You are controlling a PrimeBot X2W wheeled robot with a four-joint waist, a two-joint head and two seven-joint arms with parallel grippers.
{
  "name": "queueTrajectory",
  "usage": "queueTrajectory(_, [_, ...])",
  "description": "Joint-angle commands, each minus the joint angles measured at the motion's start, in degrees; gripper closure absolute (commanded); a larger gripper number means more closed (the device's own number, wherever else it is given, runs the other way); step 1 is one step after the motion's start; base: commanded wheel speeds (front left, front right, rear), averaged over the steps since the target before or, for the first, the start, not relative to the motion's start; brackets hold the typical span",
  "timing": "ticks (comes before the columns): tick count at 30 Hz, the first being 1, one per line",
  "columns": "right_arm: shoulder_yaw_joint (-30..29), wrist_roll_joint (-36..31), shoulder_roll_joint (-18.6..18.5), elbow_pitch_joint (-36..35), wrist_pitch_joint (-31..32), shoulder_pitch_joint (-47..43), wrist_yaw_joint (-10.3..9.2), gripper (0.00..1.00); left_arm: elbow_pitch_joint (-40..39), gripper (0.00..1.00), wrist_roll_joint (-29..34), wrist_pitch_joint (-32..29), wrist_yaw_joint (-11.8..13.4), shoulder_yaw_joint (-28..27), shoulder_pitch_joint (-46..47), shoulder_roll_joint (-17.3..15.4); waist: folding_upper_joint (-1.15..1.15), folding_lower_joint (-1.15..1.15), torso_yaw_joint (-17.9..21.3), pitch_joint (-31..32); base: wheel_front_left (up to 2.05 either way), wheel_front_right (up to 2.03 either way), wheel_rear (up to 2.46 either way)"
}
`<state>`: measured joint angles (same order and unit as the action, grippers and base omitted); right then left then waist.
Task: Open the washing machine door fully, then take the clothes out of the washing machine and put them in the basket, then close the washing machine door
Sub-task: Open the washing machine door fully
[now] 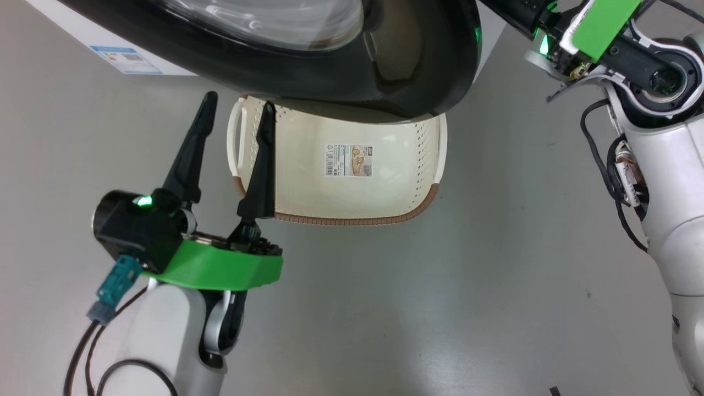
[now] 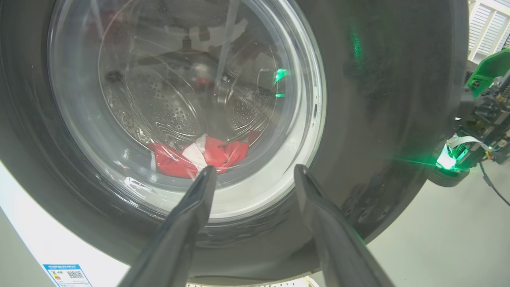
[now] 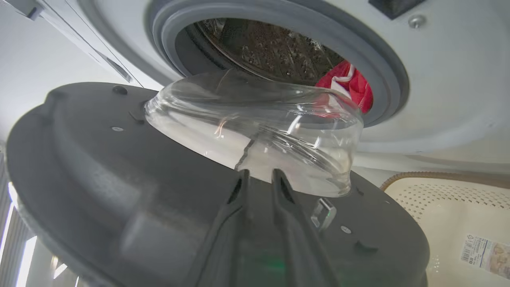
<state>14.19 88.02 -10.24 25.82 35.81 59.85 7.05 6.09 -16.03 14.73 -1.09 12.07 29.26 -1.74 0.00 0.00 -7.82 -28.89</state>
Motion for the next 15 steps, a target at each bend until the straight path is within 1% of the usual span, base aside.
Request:
queueTrajectory(1, [0.3,-1.0,0.9,-2.0,-1.1,-1.1,0.44,0.00,-1.3,0.00,0.1,0.3,-0.1,-2.0,-0.6,-1.1,0.00,0.00,0.1,0.0,0.00,0.00,0.00])
queueTrajectory(3, [0.1,-3.9,0.5,-2.3,-6.3,-1.6,0.44,0.00,-1.1,0.00,0.0,0.3,0.0,-2.1,-0.6,-1.1,0.00,0.00,0.3,0.1,0.00,0.00,0.00])
queueTrajectory(6, [1.8,-9.9,-1.2,-2.8,-15.0,-2.7,0.44,0.00,-0.9,0.00,-0.1,0.3,0.0,-2.5,-0.5,-1.1,0.00,0.00,0.6,0.3,0.00,0.00,0.00])
queueTrajectory(10, [6.5,-16.9,-4.3,-2.6,-26.1,-4.8,0.44,0.00,-0.3,0.00,0.4,0.3,-0.1,-3.4,-0.7,-1.1,0.00,0.00,1.4,0.7,0.00,0.00,0.00])
queueTrajectory(15, [12.6,-22.7,-7.2,-0.5,-40.1,-7.2,0.44,0.00,0.7,0.00,1.2,0.3,-0.5,-4.9,-1.4,-1.1,0.00,0.00,2.7,1.8,0.00,0.00,0.00])
